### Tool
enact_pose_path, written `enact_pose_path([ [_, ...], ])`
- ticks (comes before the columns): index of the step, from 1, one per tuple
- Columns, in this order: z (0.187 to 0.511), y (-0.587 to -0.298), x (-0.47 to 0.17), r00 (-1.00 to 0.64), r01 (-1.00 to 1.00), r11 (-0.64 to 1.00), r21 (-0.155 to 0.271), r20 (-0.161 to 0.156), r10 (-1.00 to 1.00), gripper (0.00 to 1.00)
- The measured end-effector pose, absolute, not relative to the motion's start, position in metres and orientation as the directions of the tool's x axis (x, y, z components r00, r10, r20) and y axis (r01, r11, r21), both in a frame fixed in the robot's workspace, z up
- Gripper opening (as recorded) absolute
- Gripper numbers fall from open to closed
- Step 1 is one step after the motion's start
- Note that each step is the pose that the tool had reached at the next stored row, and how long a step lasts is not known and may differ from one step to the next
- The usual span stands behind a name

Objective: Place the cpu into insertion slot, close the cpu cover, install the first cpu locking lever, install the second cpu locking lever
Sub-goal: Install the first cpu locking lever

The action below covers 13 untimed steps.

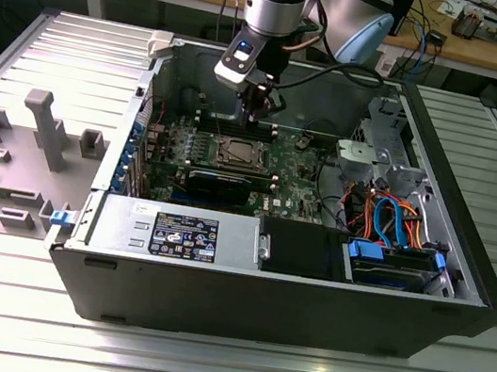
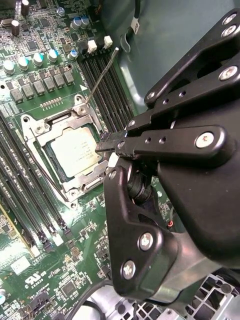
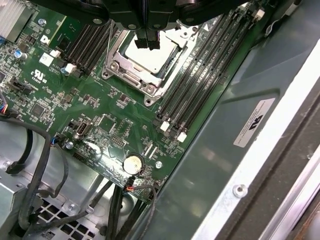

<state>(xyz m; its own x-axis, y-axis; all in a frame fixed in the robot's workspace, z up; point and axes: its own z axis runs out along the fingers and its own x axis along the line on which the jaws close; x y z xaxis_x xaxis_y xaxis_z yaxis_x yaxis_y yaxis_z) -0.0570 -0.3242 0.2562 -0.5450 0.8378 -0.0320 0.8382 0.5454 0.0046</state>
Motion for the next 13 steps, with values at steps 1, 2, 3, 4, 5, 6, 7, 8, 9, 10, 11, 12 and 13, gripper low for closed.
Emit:
enact_pose_path([
  [1, 0.2562, -0.3242, -0.057, -0.547, 0.837, 0.547, 0.005, -0.032, 0.836, 0.11],
  [2, 0.2562, -0.3242, -0.057, -0.548, 0.836, 0.549, 0.005, -0.032, 0.836, 0.11],
  [3, 0.2563, -0.3242, -0.057, -0.55, 0.835, 0.55, 0.005, -0.032, 0.835, 0.11],
  [4, 0.2562, -0.3242, -0.057, -0.551, 0.834, 0.552, 0.005, -0.032, 0.834, 0.11],
  [5, 0.2562, -0.3242, -0.057, -0.553, 0.833, 0.553, 0.005, -0.032, 0.833, 0.11],
  [6, 0.2563, -0.3242, -0.057, -0.554, 0.832, 0.554, 0.005, -0.032, 0.832, 0.11],
  [7, 0.2563, -0.3242, -0.057, -0.555, 0.832, 0.555, 0.005, -0.032, 0.831, 0.11],
  [8, 0.2563, -0.3242, -0.057, -0.556, 0.831, 0.556, 0.005, -0.032, 0.831, 0.11],
  [9, 0.2563, -0.3242, -0.057, -0.557, 0.83, 0.558, 0.005, -0.032, 0.83, 0.11],
  [10, 0.2562, -0.3242, -0.057, -0.559, 0.829, 0.559, 0.005, -0.032, 0.829, 0.11],
  [11, 0.2562, -0.3243, -0.057, -0.561, 0.828, 0.561, 0.005, -0.032, 0.827, 0.11],
  [12, 0.2562, -0.3243, -0.057, -0.562, 0.827, 0.563, 0.005, -0.032, 0.826, 0.11],
  [13, 0.2562, -0.3243, -0.057, -0.563, 0.826, 0.564, 0.005, -0.032, 0.826, 0.11],
])
